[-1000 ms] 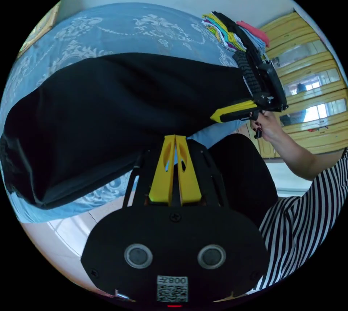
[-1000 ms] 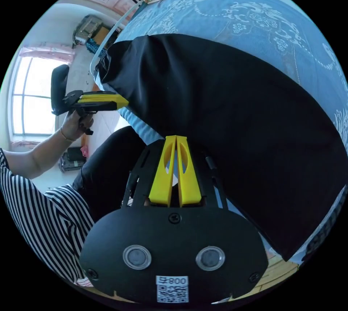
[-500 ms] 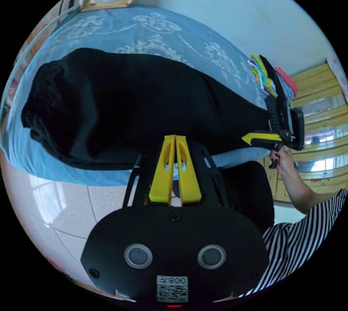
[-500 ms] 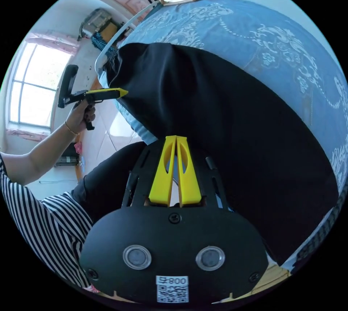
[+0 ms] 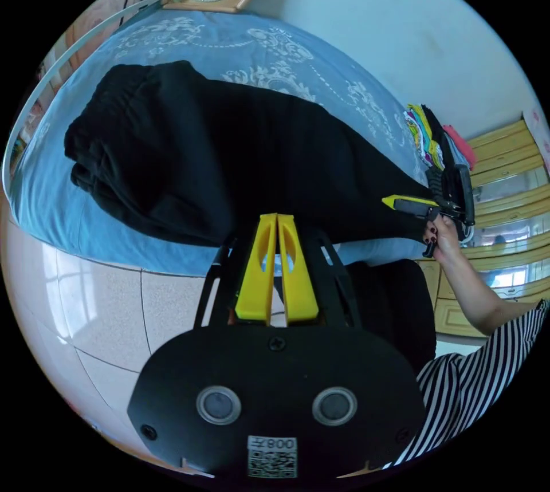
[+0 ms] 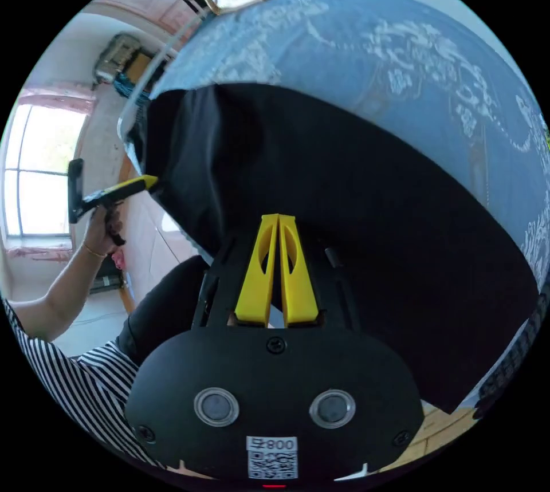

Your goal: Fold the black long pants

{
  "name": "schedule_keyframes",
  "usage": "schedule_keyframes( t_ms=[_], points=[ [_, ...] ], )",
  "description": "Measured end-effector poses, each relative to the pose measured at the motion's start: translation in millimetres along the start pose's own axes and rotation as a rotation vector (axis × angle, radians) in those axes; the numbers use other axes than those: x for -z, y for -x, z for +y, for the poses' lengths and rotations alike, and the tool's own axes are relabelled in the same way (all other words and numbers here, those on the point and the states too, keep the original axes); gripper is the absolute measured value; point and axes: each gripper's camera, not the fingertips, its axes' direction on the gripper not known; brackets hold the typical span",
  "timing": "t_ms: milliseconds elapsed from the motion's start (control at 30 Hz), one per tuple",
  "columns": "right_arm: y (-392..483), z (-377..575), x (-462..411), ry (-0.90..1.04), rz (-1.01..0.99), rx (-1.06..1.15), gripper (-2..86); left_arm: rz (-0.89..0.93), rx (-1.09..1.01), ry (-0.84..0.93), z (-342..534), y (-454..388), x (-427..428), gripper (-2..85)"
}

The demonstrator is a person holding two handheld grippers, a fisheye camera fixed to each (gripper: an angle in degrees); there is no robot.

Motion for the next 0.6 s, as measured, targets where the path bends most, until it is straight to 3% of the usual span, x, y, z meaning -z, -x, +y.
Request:
schedule_keyframes(
  t_ms=[67,233,367,600],
  points=[
    [-14,3,7,-0.018,-0.09,-0.057,0.0,-0.025,0.021,0.044,3,15,5,0.1],
    [-18,37,38,-0.096,-0.029,-0.094,0.1,0.015,0.035,-0.063,20,35,50,0.2],
    [-45,75,36,-0.064,-0.077,-0.249,0.1,0.012,0.079,0.031,26,62,56,0.2],
    [-29,106,60,-0.122,-0.109,-0.241,0.1,0.091,0.062,-0.164,29,87,129,1.6]
  ],
)
